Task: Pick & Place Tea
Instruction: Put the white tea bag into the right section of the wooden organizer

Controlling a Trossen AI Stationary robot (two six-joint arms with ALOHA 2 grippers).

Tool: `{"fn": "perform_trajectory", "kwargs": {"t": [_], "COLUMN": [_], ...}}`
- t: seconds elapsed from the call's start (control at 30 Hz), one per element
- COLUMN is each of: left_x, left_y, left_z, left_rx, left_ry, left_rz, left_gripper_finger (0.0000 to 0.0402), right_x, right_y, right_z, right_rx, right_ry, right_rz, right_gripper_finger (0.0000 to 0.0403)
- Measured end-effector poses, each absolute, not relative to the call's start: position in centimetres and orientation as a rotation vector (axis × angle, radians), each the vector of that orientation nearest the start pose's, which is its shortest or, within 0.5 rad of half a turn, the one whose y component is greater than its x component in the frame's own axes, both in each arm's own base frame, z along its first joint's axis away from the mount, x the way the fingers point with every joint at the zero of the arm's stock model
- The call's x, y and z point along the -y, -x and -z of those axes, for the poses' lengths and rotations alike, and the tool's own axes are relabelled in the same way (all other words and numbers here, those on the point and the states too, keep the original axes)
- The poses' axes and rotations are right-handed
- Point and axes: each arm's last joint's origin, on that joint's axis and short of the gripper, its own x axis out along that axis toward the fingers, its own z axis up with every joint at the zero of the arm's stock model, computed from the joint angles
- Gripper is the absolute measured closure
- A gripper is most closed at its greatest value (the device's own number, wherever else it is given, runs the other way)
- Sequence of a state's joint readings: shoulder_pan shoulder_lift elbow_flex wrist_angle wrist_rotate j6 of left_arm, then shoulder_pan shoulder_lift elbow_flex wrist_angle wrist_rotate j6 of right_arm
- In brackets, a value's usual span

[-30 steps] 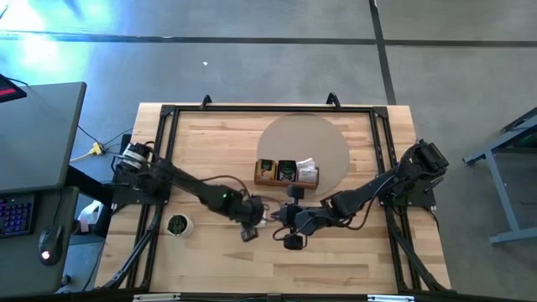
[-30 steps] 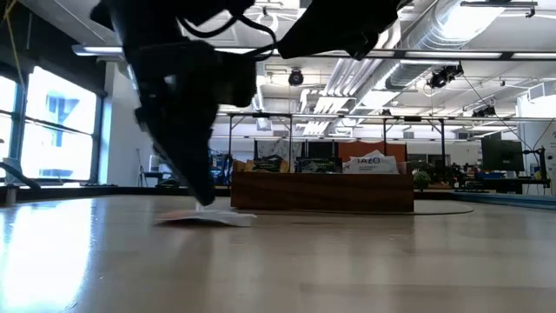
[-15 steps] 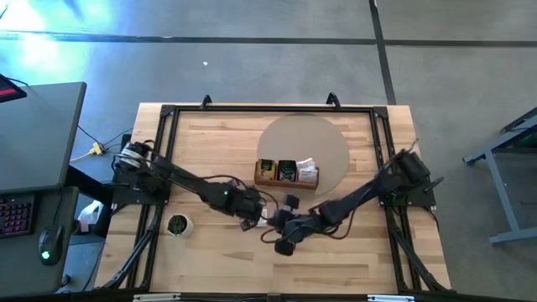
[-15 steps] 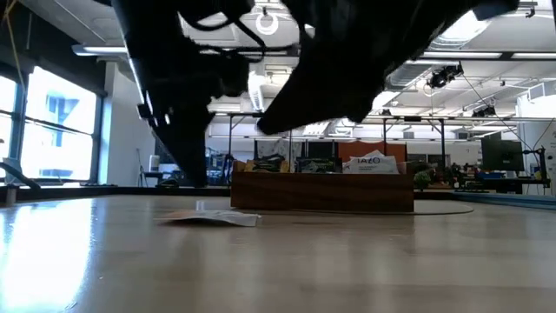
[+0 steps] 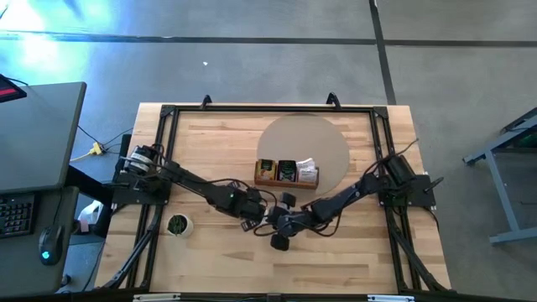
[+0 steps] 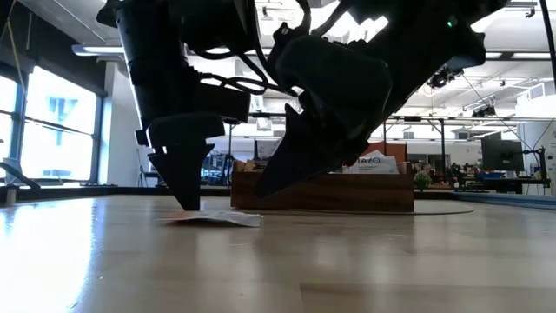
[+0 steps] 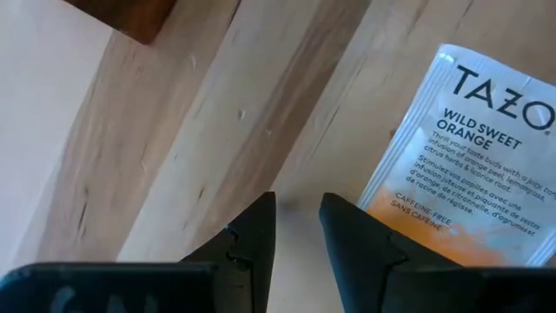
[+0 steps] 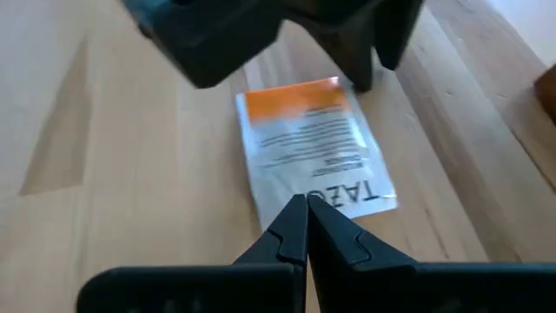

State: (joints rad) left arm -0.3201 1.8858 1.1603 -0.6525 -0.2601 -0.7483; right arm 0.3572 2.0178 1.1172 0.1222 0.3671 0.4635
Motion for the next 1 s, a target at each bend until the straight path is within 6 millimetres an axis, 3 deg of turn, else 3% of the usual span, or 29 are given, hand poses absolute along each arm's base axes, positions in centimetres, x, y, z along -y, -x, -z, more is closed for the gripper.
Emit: {"fn": "perform_trajectory", "kwargs": {"t": [0.27,0.43,0.73,1.0], "left_x": [10.7,10.8,12.2,15.8], "left_y": [-32.6,-32.6,-32.4,-32.6], "left_z": [-14.6,-14.6,-14.7,-15.7], "left_rx": [-1.250,-1.257,-1.261,-1.241], "left_ry": [0.281,0.304,0.347,0.418], "left_rz": [-0.406,-0.388,-0.348,-0.138], "left_gripper_finger": [0.0301,0.0301,0.0301,0.0301], "right_x": [-12.8,-12.3,-12.3,-12.3], "right_y": [-38.2,-38.2,-38.2,-38.1], "right_z": [-12.2,-12.0,-12.1,-11.9], "right_rx": [-0.697,-0.700,-0.701,-0.739], "right_ry": [-0.211,-0.176,-0.178,-0.205], "right_rz": [0.126,0.203,0.187,0.143], "right_gripper_finger": [0.0403,0.0403,0.0403,0.0403]}}
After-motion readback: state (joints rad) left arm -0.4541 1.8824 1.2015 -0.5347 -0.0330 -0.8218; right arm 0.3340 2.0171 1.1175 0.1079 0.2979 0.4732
